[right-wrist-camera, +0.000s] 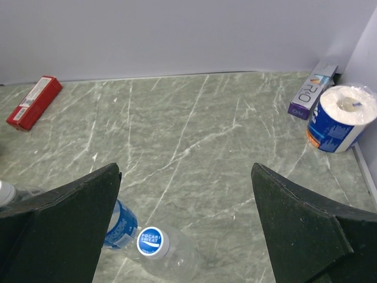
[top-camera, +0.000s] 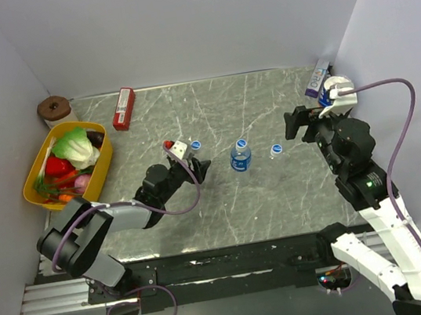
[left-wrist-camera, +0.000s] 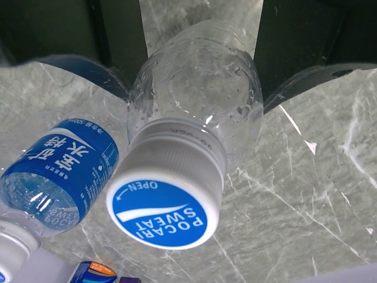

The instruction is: Unscrew the bottle caps

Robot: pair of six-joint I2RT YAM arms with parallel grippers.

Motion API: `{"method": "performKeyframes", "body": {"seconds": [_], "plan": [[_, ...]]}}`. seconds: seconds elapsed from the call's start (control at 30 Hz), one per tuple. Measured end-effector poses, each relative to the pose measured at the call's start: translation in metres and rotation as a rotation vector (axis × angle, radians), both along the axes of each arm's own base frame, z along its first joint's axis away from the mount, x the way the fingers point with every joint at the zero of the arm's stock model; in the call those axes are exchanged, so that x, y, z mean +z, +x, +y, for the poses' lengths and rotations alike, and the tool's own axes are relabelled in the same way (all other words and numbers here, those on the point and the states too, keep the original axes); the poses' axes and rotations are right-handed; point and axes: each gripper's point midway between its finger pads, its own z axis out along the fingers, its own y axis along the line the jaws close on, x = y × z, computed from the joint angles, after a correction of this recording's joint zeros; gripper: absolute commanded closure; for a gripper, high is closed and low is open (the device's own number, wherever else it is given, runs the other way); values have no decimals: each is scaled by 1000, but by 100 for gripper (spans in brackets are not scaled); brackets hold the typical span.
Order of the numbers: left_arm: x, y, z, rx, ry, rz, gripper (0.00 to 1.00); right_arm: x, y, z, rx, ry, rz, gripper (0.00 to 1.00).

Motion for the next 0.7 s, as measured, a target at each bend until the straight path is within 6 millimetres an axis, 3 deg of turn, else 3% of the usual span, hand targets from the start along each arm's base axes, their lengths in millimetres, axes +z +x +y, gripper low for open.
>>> {"method": "performKeyframes", "body": {"seconds": [0.2, 0.27, 0.33, 0.53, 0.6, 0.7], "plan": [[-1, -2, 3, 0, 24, 14, 43, 9, 3, 6, 30, -12, 6, 1], [11, -6, 5, -3, 32, 22, 42, 20, 6, 13, 64, -10, 8, 2], [36, -10, 5, -19, 32, 20, 41, 35, 9, 24, 114, -4, 4, 3], [161, -39, 8, -119, -1, -85, 40, 93, 22, 94, 398, 41, 4, 10], [180, -52, 14, -149, 18, -98, 40, 98, 27, 124, 506, 62, 26, 12], [172, -64, 18, -206, 98, -53, 40, 83, 27, 162, 647, 95, 104, 14]]}}
